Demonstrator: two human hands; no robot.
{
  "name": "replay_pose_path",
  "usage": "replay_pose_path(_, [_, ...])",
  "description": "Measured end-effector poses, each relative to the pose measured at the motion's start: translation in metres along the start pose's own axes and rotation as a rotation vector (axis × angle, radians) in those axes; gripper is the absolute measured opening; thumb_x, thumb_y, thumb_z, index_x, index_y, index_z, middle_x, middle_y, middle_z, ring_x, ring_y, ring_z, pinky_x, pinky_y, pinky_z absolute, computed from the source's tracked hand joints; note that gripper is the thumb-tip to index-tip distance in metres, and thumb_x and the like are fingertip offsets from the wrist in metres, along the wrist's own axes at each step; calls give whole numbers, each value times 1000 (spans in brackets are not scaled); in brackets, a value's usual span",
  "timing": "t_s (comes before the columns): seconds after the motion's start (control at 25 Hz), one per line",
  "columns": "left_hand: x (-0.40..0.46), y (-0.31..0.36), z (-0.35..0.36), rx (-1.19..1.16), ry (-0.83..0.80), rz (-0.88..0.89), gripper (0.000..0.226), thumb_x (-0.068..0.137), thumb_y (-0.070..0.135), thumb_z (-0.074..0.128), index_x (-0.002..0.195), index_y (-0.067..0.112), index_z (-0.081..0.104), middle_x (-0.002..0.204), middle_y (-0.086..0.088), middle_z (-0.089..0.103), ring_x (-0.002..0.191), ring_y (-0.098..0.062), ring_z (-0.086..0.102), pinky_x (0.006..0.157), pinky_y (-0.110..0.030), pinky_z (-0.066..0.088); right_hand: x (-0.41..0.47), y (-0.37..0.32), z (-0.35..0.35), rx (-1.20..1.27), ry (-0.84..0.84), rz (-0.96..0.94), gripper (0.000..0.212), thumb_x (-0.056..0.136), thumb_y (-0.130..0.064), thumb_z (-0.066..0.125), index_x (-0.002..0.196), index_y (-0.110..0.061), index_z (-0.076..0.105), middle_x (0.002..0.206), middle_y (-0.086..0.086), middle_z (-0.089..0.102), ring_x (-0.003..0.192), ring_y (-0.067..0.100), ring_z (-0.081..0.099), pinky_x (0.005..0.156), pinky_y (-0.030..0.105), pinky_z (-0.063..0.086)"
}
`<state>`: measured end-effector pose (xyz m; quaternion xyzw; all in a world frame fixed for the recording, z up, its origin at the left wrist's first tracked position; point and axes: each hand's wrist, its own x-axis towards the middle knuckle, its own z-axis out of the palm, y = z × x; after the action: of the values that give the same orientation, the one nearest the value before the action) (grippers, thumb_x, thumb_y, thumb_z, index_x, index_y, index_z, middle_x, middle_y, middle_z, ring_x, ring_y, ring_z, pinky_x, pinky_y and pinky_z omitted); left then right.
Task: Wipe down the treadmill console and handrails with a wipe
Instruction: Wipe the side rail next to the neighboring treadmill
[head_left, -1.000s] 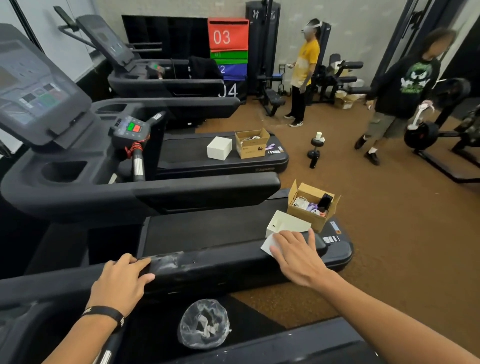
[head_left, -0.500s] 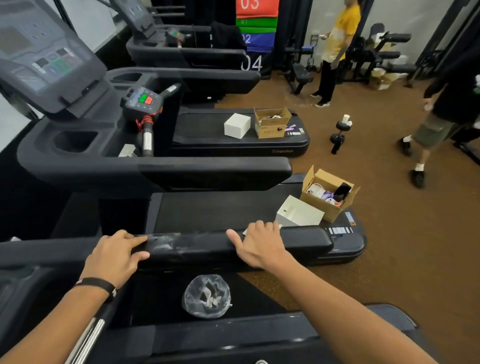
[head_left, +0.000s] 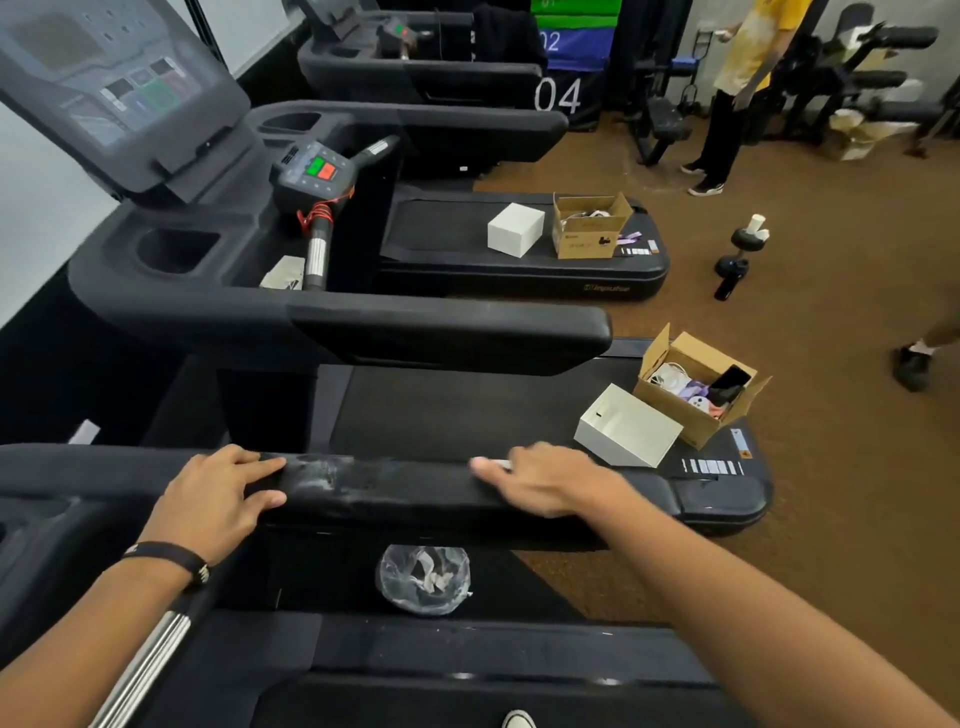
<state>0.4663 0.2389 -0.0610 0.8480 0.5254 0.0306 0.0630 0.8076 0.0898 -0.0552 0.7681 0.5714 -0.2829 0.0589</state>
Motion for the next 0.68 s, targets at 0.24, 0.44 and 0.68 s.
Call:
replay_pose_path(0.24, [0, 7, -2, -1, -32, -40, 41, 82, 34, 74, 122, 29, 67, 119, 1, 62, 110, -29, 54, 91, -45, 46, -22, 67, -13, -21, -64, 85, 83, 86, -84, 8, 101, -21, 59, 123, 13, 63, 107, 28, 60, 94, 44, 45])
replay_pose_path(0.44, [3, 13, -6, -21, -41, -57, 42, 81, 32, 75, 122, 27, 67, 118, 2, 62, 110, -28, 54, 91, -43, 45, 9, -11, -4, -21, -55, -88, 91, 85, -87, 22, 124, -12, 57, 134, 14, 58, 119, 35, 56, 93, 45, 44])
replay_pose_path(0.68, [-1, 14, -7, -27, -31, -40, 42, 84, 36, 71, 125, 29, 64, 120, 4, 59, 113, -23, 51, 90, -40, 47, 27, -122, 41, -232, 215, -361, 105, 87, -82, 19, 146, 5, 29, 140, 21, 43, 124, 40, 43, 109, 51, 32])
